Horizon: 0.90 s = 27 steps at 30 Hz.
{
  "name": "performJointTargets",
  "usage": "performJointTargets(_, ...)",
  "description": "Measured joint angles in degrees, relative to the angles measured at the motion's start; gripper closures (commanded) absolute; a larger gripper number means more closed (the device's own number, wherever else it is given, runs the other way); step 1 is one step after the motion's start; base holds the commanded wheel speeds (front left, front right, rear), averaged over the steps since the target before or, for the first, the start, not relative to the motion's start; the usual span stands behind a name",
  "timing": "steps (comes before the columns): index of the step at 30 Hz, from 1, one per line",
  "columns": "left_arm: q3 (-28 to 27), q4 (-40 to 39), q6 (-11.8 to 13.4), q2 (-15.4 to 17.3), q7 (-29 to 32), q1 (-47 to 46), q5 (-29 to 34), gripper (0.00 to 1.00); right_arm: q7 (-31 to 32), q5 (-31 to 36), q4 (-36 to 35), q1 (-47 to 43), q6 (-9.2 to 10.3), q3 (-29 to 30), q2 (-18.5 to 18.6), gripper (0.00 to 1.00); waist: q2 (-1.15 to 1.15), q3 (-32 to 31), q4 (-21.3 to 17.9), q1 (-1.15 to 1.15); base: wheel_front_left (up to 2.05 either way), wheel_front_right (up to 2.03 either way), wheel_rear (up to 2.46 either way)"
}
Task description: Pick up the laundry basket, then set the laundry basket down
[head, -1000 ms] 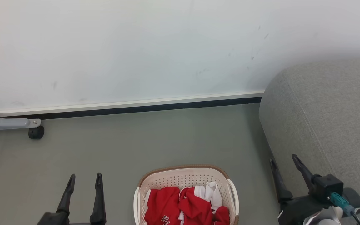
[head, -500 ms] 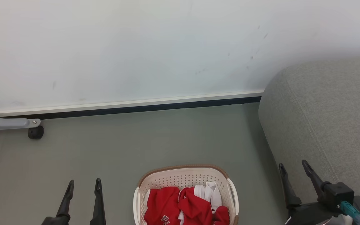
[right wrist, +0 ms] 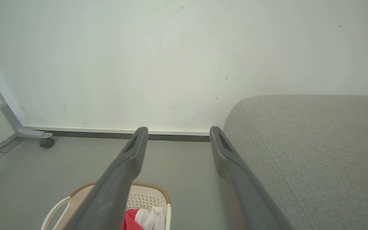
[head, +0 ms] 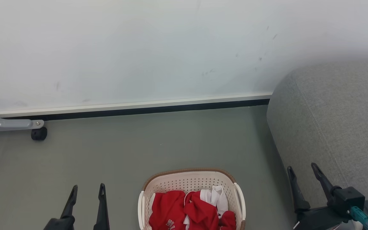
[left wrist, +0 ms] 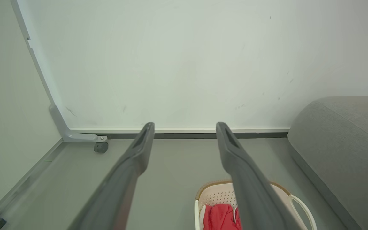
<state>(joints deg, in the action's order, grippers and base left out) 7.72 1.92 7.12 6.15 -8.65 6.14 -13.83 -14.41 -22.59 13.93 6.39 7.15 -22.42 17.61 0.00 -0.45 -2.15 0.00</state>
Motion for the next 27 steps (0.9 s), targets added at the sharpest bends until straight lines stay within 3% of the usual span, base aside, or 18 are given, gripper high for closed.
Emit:
performJointTargets(20,-0.3,0.0,0.0,-0.4,2.2,0.0,0.7,0.0,1.3,1.4,-0.9,-1.2,0.0,2.1,-1.0,0.0,0.0,-0.1,0.5,0.0,0.0,0.0,0.0)
performJointTargets(21,-0.2,0.5,0.0,-0.4,2.3,0.0,0.7,1.0,1.2,1.4,-0.4,-1.3,-0.01,2.0,-1.1,1.0,0.0,-0.1,0.5,0.0,0.0,0.0,0.0)
performJointTargets(27,-0.2,2.4,-0.3,-0.8,2.5,0.6,-0.3,1.0,1.8,0.5,1.1,-3.0,-0.42,2.5,-2.5,1.0,0.0,-0.1,0.6,0.0,0.0,0.0,0.0)
